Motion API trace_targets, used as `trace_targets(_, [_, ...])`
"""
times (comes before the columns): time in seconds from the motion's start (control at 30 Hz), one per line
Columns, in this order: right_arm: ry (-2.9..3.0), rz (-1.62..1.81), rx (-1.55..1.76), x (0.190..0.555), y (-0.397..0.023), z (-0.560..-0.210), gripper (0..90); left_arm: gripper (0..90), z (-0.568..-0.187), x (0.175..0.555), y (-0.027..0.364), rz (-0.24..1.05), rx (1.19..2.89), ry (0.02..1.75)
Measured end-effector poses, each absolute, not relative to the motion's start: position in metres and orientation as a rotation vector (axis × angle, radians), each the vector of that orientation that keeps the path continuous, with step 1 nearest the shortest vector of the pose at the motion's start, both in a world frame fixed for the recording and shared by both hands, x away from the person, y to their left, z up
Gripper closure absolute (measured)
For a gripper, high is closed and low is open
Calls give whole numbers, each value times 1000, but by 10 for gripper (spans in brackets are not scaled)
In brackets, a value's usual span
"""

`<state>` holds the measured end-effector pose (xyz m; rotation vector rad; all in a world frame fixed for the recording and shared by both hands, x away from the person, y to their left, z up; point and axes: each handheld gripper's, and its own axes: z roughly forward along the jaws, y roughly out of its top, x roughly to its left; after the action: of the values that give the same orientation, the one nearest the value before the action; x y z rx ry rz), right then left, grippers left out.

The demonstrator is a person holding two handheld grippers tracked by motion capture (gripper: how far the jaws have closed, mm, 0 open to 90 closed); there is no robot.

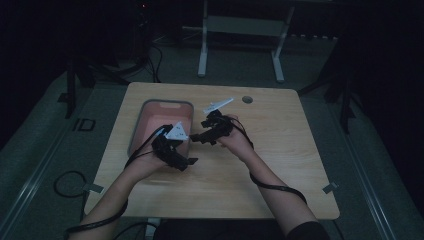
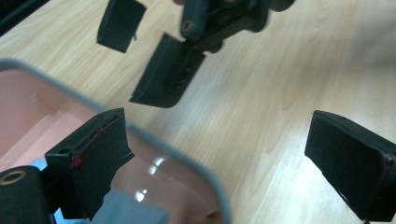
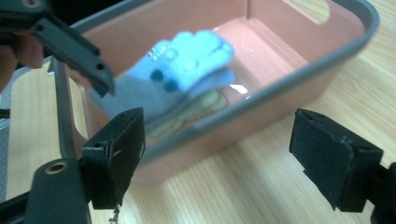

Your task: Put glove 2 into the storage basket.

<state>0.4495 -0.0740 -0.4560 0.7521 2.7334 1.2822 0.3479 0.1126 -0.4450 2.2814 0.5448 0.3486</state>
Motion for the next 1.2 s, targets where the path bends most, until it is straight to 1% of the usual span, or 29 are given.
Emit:
trace_targets(0.07, [2733,1281,750,449,-77,-457,181,63,-446,347,110,342,2286,532])
trace_targets(0.1, [2733,1273,759,446,-86,-461,180,63,-449,343,100,322,2294,502])
trace_targets(0.17, [2733,1266,760,445,-91,-464,180,63,-451,341,94,313,2297,482])
trace_targets(0.6, [2744,1241,792,433,-117,-487,176,63,-464,326,62,282,2325,390])
trace_targets(0.8, [2756,1239,836,431,-130,-503,177,63,-482,320,48,244,2393,333])
trace_targets(0.93, [2758,1232,866,429,-137,-513,177,63,-495,317,41,213,2397,323])
trace_targets(1.2, [2763,1241,872,424,-147,-535,178,63,-523,313,31,199,2445,309])
